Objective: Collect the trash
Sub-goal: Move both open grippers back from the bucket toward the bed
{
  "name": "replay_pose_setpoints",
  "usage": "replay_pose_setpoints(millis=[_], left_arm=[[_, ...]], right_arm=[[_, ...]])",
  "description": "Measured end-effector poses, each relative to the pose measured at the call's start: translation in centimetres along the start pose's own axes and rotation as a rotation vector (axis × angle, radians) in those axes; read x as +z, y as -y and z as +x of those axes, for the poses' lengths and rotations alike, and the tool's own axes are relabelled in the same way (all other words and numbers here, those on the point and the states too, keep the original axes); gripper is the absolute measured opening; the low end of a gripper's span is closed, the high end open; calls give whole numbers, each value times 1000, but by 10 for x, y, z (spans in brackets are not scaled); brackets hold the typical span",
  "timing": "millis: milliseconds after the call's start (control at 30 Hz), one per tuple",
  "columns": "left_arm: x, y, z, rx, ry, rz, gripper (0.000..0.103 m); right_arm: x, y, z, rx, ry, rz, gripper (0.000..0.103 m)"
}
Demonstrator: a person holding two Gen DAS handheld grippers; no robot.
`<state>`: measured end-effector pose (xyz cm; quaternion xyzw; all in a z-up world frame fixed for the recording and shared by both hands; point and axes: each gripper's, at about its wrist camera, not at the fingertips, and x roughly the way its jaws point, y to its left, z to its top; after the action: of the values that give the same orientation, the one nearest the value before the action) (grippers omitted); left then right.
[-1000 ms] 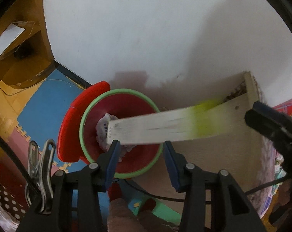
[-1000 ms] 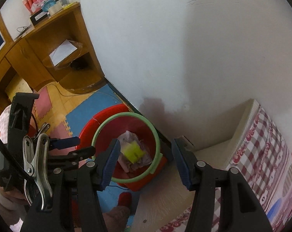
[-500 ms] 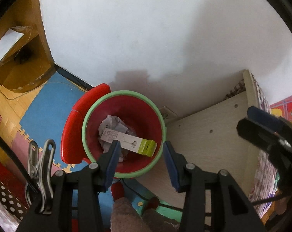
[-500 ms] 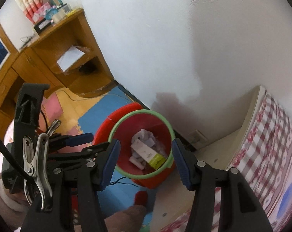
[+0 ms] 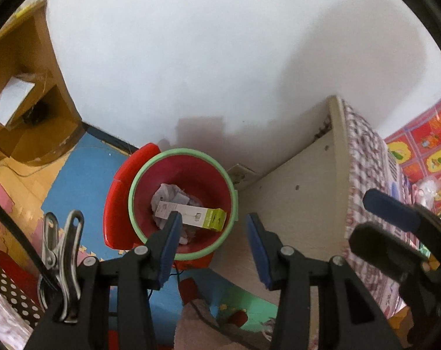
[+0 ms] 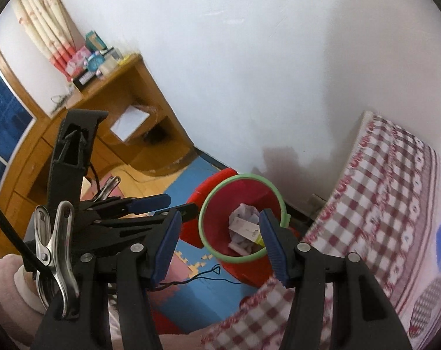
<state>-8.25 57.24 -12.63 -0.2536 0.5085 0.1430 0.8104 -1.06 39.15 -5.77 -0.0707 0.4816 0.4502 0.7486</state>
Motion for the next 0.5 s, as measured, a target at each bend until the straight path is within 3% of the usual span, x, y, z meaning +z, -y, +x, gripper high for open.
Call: replay_pose_setpoints(millis=[500], left_arm=[[-29, 95, -48, -9, 37, 121, 47]], right_arm=[[-70, 50, -116, -25, 137, 143, 58]])
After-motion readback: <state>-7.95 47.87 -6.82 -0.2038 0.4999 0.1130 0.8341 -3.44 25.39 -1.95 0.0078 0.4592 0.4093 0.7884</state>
